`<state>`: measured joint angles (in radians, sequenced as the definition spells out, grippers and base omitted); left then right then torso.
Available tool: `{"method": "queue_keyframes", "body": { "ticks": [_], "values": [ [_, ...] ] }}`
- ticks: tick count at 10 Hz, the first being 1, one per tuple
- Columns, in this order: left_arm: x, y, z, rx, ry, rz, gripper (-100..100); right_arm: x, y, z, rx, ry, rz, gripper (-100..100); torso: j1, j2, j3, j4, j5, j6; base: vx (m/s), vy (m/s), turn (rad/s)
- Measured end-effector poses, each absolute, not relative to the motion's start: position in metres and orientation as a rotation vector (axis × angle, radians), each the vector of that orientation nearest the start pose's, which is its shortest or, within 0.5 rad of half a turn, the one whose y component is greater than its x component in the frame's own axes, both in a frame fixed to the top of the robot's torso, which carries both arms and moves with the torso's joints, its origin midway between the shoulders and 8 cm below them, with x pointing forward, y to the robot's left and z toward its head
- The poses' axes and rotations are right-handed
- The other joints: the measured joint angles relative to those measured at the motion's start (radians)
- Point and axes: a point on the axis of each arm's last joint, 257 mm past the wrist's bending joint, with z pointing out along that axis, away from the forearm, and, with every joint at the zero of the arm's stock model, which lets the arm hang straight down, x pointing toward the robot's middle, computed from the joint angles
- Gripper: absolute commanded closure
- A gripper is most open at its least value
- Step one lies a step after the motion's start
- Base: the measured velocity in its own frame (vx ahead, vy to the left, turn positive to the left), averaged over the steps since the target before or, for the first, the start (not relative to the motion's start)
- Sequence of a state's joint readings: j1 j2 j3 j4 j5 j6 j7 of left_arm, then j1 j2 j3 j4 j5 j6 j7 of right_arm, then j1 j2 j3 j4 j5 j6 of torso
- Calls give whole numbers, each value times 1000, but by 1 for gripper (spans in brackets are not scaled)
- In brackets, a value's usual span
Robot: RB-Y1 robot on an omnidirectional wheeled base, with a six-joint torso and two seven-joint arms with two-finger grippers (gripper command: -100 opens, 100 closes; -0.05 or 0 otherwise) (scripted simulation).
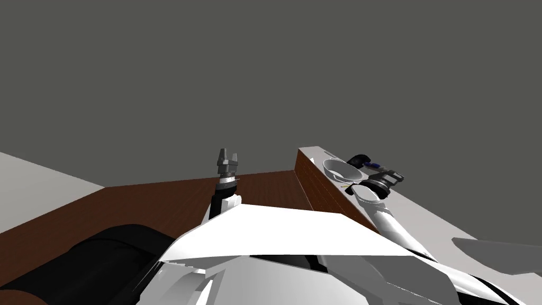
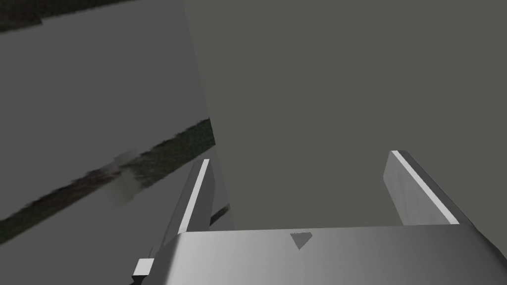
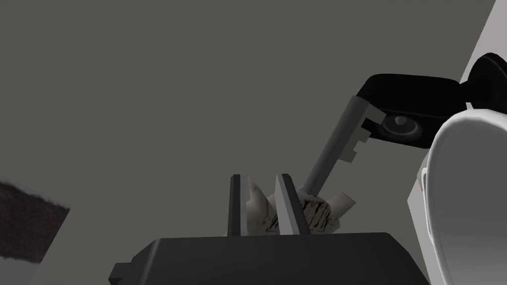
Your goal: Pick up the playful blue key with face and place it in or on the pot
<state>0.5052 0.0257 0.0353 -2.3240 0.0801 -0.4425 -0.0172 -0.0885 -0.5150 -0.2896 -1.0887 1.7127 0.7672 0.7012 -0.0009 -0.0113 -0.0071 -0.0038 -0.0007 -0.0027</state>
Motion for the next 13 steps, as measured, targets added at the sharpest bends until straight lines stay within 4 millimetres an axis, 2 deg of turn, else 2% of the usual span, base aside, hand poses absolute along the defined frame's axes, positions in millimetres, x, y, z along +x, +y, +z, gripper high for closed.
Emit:
{"method": "queue_keyframes", "body": {
  "ticks": [3,7,8,12,13],
  "values": [
    [341,297,33,-691,600,-1299,0,388,-686,-180,-219,1612,-2006,100,-5,-3,-2,0,-1,-2,89,-158,245],
    [341,297,33,-691,600,-1299,0,391,-671,-187,-256,1592,-2062,100,-1,1,1,1,0,-1,43,-103,131],
    [341,297,33,-691,600,-1299,0,391,-671,-187,-257,1589,-2064,-100,2,3,2,1,0,1,7,-11,-1],
    [341,297,33,-691,599,-1299,0,391,-671,-187,-257,1589,-2064,-100,6,6,4,2,1,1,0,0,0],
    [341,297,33,-691,599,-1299,0,391,-671,-187,-257,1589,-2064,0,7,6,4,2,1,1,0,0,0]
  ]
}}
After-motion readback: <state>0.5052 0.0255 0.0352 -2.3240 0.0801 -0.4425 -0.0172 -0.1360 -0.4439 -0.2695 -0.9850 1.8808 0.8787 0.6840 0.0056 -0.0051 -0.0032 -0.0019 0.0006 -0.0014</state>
